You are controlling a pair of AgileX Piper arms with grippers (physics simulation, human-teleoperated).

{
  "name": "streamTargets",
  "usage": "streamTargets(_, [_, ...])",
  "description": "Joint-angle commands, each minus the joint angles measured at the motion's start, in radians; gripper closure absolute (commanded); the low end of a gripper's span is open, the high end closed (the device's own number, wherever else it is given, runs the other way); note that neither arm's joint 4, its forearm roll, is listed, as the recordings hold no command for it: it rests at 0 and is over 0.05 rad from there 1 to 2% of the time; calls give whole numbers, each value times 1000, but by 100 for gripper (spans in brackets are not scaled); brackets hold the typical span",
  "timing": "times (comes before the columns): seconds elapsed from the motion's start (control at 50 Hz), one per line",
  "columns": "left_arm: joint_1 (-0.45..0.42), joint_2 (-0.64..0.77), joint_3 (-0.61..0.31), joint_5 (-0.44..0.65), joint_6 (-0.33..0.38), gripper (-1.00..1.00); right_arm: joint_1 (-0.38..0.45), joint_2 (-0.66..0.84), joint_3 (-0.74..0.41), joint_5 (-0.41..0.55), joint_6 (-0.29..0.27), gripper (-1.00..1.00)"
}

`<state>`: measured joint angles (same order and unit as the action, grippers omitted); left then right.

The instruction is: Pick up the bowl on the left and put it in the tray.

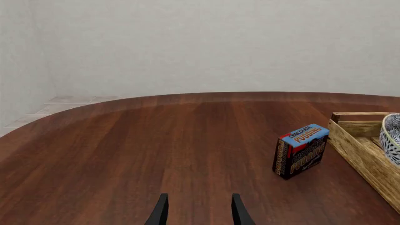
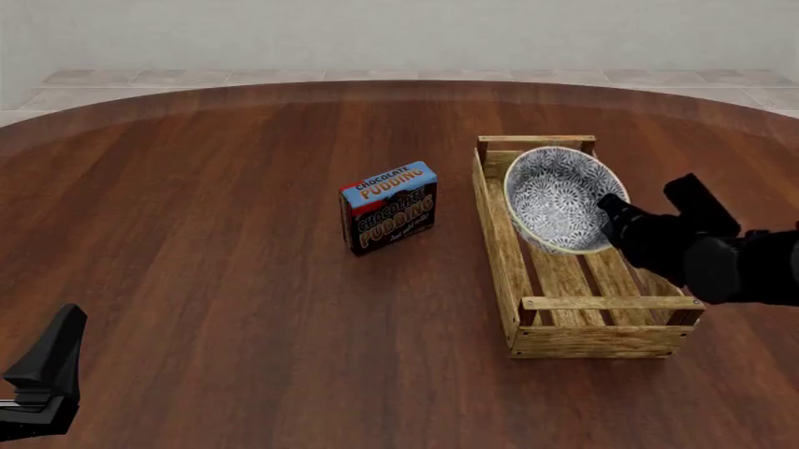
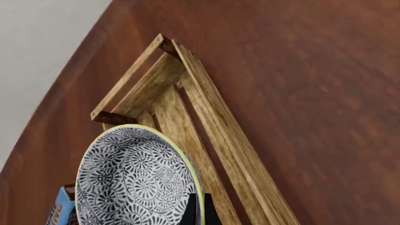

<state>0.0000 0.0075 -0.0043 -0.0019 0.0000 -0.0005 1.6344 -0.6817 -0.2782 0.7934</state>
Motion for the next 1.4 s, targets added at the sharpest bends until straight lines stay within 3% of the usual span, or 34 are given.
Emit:
streamTargets(0.02, [0,0,0,0,0,-100,1,21,-11,-13,9,100])
streamTargets(1.24, [0,0,0,0,0,-100,-1,75,-26,-31,6,100])
streamTargets(1.26, [0,0,0,0,0,-100,1,75,-30,-24,1,-100])
streamTargets(1.4, [0,0,0,0,0,-100,-5,68,-34,-14,-8,-100])
